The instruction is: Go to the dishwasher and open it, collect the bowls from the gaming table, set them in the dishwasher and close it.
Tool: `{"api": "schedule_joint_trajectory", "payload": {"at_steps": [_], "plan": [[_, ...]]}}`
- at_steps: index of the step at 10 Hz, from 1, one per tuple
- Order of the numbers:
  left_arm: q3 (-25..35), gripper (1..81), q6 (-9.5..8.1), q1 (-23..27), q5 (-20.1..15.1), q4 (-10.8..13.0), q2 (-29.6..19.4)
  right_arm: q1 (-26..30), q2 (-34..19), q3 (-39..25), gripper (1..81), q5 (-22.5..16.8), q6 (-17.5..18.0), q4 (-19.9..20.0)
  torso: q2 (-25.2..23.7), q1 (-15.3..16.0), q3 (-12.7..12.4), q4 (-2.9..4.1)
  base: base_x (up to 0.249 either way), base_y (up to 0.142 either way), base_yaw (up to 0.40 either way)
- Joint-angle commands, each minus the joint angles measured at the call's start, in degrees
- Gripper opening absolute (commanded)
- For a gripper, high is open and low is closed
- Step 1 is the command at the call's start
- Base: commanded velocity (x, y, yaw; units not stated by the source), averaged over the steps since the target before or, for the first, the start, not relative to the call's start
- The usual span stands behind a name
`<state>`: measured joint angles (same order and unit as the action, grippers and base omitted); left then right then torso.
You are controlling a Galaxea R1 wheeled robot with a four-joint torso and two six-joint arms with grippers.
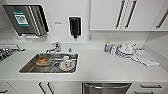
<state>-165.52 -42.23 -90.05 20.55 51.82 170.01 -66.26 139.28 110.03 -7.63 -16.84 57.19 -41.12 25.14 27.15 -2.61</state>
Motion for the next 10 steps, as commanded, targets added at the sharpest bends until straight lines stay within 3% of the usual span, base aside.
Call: {"api": "schedule_joint_trajectory", "payload": {"at_steps": [1, 2, 4, 8, 10], "plan": [[-0.5, 81.1, -0.05, 0.9, -2.4, -0.3, -0.6, -7.8, 7.2, 13.2, 81.1, 5.5, -11.3, -11.5, 0.0, 0.0, 0.0, 0.0, 0.0, 0.0, 0.0], [-0.6, 81.1, -0.05, 1.3, -2.7, -0.4, -0.7, -9.6, 7.8, 13.6, 81.1, 9.0, -11.3, -11.5, 0.0, 0.0, 0.0, 0.0, 0.0, 0.0, 0.0], [-0.5, 81.1, -0.05, 1.5, -2.9, -1.6, -0.8, -11.7, 8.2, 14.8, 81.1, 9.7, -11.7, -12.8, 0.0, 0.0, 0.0, 0.0, 0.0, 0.0, 0.0], [-0.6, 81.1, -0.05, 1.9, -2.7, -1.8, -0.6, -15.9, 13.5, 20.7, 81.1, 10.2, -11.8, -14.8, 0.0, 0.0, 0.0, 0.0, 0.0, 0.0, 0.0], [-0.5, 81.1, -0.05, 2.0, -3.0, -5.0, -0.1, -16.4, 16.6, 24.1, 81.1, 10.2, -11.8, -15.8, 0.0, 0.0, 0.0, 0.0, 0.0, 0.0, 0.0]]}}
